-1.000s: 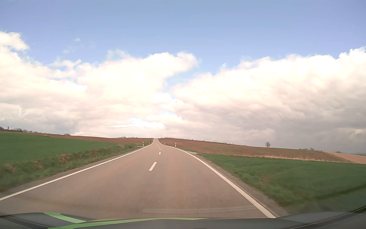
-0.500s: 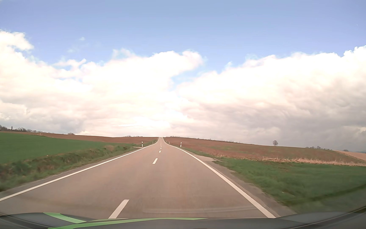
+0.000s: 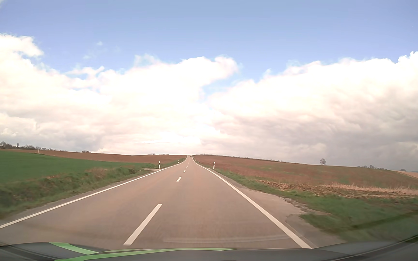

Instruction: Follow the waypoints while adhering to traffic rules and regulations

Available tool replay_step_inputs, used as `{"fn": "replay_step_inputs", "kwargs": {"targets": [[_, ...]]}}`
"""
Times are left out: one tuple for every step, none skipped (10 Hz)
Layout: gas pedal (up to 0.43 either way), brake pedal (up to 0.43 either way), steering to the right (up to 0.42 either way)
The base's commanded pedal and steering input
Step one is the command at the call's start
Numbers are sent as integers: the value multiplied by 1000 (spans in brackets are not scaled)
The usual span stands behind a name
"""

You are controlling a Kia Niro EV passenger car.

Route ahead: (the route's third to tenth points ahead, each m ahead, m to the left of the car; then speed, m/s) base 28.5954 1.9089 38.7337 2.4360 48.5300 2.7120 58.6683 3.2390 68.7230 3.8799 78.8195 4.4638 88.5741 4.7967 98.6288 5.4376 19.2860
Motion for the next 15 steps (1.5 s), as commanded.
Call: {"fn": "replay_step_inputs", "kwargs": {"targets": [[331, 0, -14], [331, 0, -14], [331, 0, -14], [331, 0, -14], [331, 0, -14], [331, 0, -14], [331, 0, -14], [331, 0, -14], [331, 0, -12], [331, 0, -11], [331, 0, -10], [331, 0, -8], [331, 0, -7], [331, 0, -4], [331, 0, 0]]}}
